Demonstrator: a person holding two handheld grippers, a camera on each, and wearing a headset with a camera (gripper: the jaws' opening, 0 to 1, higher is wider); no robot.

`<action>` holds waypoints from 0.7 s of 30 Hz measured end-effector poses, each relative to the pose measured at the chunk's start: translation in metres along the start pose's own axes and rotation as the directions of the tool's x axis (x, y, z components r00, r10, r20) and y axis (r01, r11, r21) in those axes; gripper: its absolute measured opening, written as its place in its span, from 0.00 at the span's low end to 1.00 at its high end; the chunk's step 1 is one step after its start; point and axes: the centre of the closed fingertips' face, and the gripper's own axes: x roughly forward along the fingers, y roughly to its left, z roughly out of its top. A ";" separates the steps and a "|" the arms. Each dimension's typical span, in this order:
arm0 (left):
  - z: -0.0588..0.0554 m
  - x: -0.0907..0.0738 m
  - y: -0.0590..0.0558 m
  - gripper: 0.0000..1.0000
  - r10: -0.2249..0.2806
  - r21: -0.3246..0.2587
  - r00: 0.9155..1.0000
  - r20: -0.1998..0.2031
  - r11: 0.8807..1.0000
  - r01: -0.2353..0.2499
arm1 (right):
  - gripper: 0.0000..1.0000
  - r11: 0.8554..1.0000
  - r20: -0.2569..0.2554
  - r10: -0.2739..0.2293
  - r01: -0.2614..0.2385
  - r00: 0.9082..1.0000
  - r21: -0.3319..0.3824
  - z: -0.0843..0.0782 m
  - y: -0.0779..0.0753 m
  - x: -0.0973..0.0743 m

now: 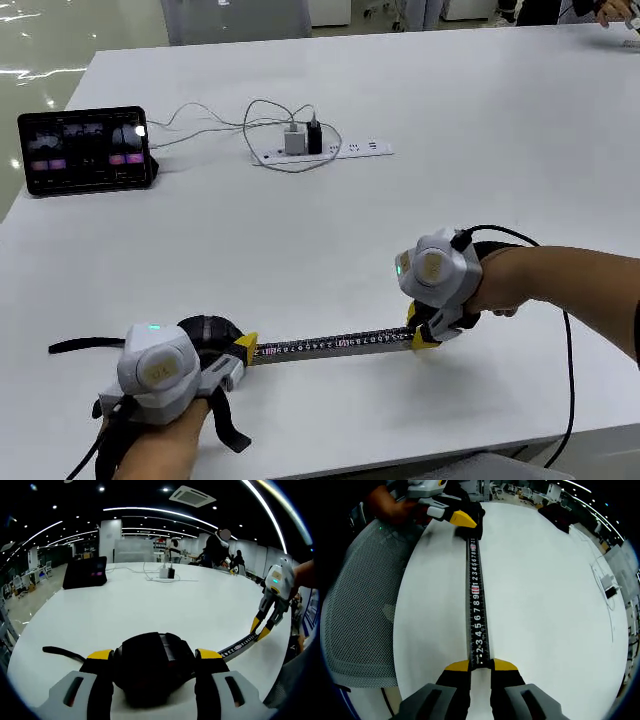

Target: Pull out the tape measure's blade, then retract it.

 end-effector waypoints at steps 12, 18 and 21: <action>-0.002 0.001 0.001 0.59 0.016 0.052 1.000 -0.016 0.999 -0.015 | 0.09 0.988 0.027 -0.011 0.015 1.000 -0.151 0.002 0.002 0.000; -0.002 0.001 0.001 0.59 0.015 0.045 1.000 -0.019 0.999 -0.014 | 0.09 1.000 0.060 -0.016 0.015 0.998 0.018 0.002 0.001 0.000; -0.003 0.001 0.001 0.60 0.013 0.045 1.000 -0.020 0.999 -0.012 | 0.09 1.000 0.049 -0.017 0.016 0.999 0.025 0.003 0.001 0.001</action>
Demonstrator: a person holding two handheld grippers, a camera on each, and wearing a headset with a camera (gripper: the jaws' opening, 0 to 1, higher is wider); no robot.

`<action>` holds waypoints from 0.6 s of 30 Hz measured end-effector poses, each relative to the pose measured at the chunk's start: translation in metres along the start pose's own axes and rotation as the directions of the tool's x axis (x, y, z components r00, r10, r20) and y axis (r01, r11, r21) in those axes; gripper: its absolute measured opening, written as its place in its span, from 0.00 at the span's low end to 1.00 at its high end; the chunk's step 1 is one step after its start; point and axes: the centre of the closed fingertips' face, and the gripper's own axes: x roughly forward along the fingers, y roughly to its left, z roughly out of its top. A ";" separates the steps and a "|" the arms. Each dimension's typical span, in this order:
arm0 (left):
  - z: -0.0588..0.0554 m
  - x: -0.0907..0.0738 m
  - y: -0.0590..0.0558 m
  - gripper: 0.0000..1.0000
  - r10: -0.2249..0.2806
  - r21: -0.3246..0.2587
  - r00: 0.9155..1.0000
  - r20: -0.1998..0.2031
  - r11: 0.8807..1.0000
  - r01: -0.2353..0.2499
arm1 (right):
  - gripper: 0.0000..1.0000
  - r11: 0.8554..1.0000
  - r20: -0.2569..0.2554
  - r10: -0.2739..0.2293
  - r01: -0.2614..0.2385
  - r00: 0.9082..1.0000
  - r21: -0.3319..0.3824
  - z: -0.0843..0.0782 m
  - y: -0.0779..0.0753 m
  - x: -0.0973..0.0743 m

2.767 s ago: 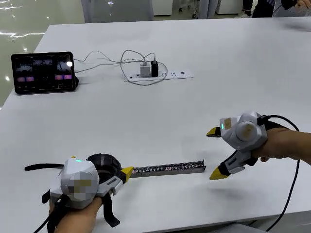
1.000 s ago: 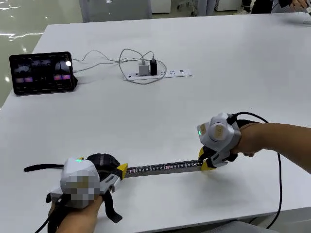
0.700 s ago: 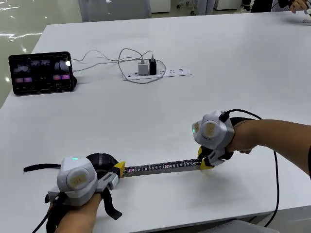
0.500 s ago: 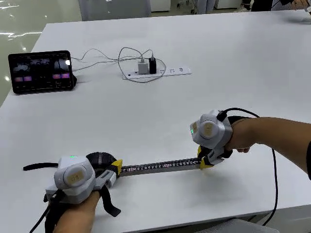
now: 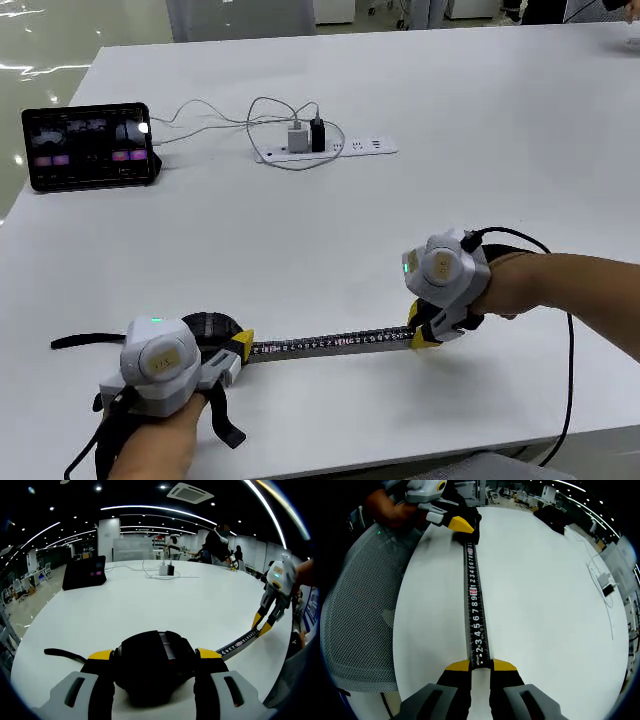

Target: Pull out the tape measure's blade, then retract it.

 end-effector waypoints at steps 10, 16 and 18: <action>0.000 0.000 0.000 0.60 -0.005 0.006 1.000 0.000 1.000 0.005 | 0.10 1.000 -0.055 0.003 -0.002 0.998 0.029 0.003 0.000 0.002; -0.001 0.001 0.000 0.60 -0.005 0.009 1.000 0.001 1.000 0.005 | 0.10 1.000 -0.053 0.013 -0.013 0.999 -0.014 0.004 0.000 0.002; -0.001 0.001 -0.001 0.60 -0.005 0.009 1.000 0.001 1.000 0.005 | 0.10 1.000 -0.049 0.011 -0.012 0.999 -0.021 0.005 0.000 0.003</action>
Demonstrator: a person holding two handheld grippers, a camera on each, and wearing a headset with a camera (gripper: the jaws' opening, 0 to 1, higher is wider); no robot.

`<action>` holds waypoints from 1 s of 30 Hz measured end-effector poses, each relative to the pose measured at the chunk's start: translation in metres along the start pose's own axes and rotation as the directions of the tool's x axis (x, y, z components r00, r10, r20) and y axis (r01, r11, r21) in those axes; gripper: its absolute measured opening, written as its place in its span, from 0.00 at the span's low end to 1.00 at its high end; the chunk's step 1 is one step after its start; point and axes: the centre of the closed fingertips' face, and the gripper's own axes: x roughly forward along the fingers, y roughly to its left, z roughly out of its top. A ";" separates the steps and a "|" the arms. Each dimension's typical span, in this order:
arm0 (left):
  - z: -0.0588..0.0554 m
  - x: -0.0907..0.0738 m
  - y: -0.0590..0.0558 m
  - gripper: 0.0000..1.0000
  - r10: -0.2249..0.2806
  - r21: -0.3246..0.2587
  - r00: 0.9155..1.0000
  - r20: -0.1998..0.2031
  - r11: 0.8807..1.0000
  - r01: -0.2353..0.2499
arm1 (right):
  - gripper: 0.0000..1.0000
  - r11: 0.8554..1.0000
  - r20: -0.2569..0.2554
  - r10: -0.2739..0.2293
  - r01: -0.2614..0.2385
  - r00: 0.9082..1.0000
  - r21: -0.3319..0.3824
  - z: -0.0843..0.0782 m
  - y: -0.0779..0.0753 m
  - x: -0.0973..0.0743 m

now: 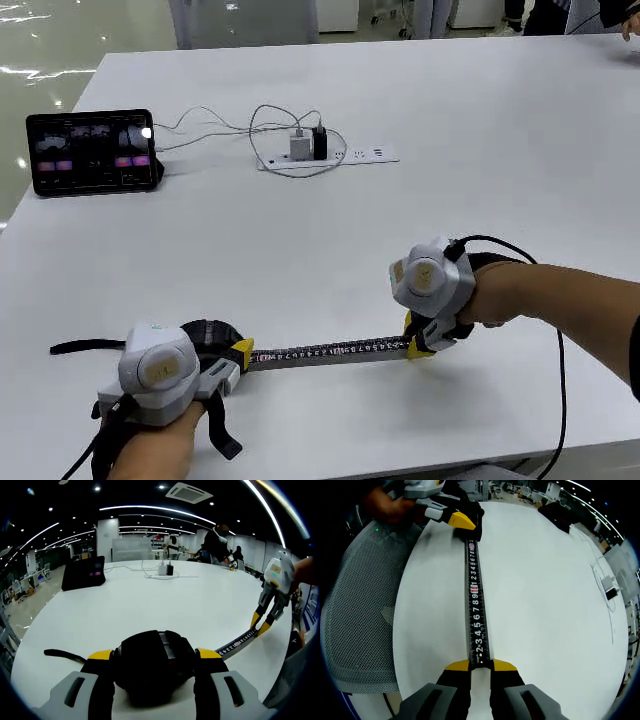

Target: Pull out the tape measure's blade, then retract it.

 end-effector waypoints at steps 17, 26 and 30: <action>0.000 -0.001 -0.001 0.60 0.000 0.002 1.000 -0.004 1.000 0.000 | 0.10 1.000 0.018 -0.006 0.005 1.000 0.014 0.007 -0.001 0.002; 0.000 -0.001 -0.001 0.60 -0.001 0.004 1.000 -0.007 1.000 0.001 | 0.10 1.000 0.010 -0.002 0.002 1.000 0.000 0.010 -0.001 0.003; 0.000 0.000 0.000 0.60 0.000 0.005 1.000 -0.007 1.000 0.000 | 0.10 1.000 0.009 -0.003 0.003 1.000 0.003 0.012 -0.001 0.004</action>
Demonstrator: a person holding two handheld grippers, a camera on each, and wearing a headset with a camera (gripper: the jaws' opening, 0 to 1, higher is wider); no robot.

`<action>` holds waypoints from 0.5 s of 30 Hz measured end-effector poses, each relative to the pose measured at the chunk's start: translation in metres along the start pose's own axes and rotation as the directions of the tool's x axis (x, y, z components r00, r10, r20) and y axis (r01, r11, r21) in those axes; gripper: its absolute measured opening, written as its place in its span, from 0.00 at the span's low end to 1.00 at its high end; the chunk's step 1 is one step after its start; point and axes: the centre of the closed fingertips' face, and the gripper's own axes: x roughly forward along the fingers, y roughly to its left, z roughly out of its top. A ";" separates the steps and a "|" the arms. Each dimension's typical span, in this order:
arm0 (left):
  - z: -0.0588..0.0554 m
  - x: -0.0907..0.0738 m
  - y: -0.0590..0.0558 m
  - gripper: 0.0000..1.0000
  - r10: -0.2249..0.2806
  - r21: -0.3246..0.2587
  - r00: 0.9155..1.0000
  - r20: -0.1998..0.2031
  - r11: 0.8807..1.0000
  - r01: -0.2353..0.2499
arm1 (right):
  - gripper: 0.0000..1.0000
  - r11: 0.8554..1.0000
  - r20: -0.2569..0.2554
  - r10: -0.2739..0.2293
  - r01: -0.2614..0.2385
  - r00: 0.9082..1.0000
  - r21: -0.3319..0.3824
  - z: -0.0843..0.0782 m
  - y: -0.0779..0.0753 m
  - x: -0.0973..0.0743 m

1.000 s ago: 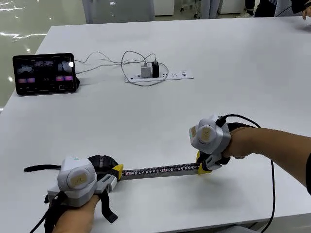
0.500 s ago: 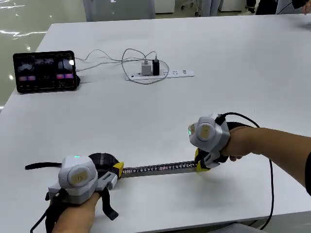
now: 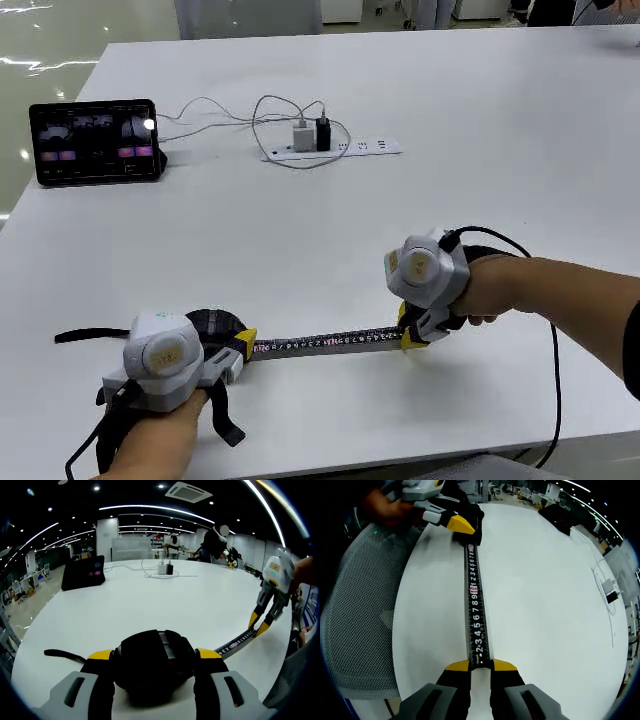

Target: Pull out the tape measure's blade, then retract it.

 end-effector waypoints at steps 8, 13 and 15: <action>0.000 0.000 0.000 0.60 0.000 -0.001 1.000 -0.002 1.000 0.000 | 0.10 1.000 0.000 0.003 -0.003 1.000 0.007 0.004 0.000 0.001; 0.000 0.000 0.000 0.60 0.000 -0.001 1.000 -0.002 1.000 0.000 | 0.10 1.000 0.003 0.001 -0.001 1.000 0.003 0.005 0.001 0.002; 0.000 0.000 0.000 0.60 0.000 -0.001 1.000 -0.003 1.000 0.000 | 0.10 1.000 0.003 0.001 -0.001 1.000 0.004 0.006 0.001 0.002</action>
